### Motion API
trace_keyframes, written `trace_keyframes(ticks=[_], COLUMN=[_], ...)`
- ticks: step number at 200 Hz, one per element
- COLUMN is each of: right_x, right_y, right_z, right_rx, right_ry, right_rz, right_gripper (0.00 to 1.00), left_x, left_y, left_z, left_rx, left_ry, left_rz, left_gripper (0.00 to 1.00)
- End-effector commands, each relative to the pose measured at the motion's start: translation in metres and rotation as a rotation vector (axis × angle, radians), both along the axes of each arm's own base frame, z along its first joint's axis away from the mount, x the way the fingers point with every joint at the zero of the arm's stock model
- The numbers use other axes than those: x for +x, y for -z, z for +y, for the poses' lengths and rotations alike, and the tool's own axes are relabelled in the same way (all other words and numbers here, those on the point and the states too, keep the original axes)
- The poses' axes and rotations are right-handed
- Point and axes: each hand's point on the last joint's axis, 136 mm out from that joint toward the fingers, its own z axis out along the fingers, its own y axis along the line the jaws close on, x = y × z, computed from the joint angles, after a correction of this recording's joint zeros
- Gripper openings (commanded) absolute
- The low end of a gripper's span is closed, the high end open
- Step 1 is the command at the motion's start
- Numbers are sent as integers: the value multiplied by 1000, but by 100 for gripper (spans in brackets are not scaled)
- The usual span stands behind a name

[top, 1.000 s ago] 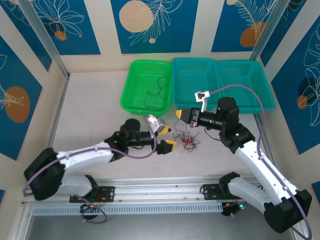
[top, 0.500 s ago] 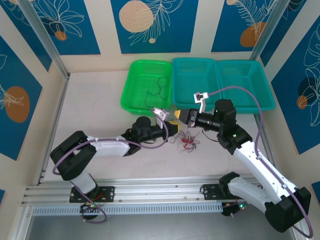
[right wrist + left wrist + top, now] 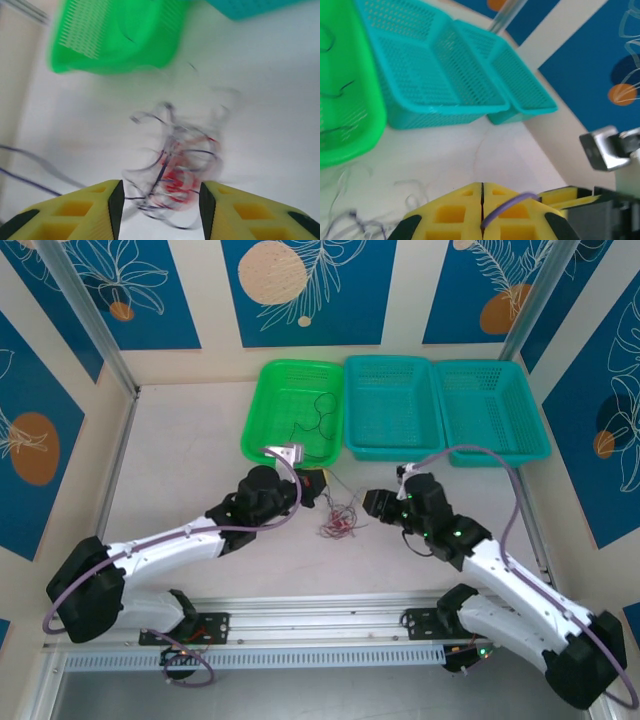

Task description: Untangle the cables

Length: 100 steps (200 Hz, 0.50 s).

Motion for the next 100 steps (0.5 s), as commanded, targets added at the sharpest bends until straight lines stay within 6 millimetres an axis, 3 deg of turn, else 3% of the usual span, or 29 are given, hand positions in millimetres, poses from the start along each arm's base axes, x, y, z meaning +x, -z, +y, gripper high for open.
trace_keyframes(ticks=[1,12,31,49,69,100], right_x=[1,-1,-3,3,15,24], right_y=[35,42,56,71,83,92], right_z=[3,24,55,70,73,91], right_rx=[-66,-63,-74,-103,-122,-132], right_ry=[61,10,-75,-87,-43,-60], right_rz=[55,68,97,153,202,243], right_gripper=[57,69,74,71,63,66], left_x=[9,10,10,9,6,0], left_y=[20,23,23,22,24,28], left_z=[21,25,29,37,50,64], left_rx=[70,87,80,76,98,104], left_ry=[-118,-138,-148,-178,-226,-243], left_rz=[113,127,137,158,187,191], left_gripper=[0,0,0,0,0,0])
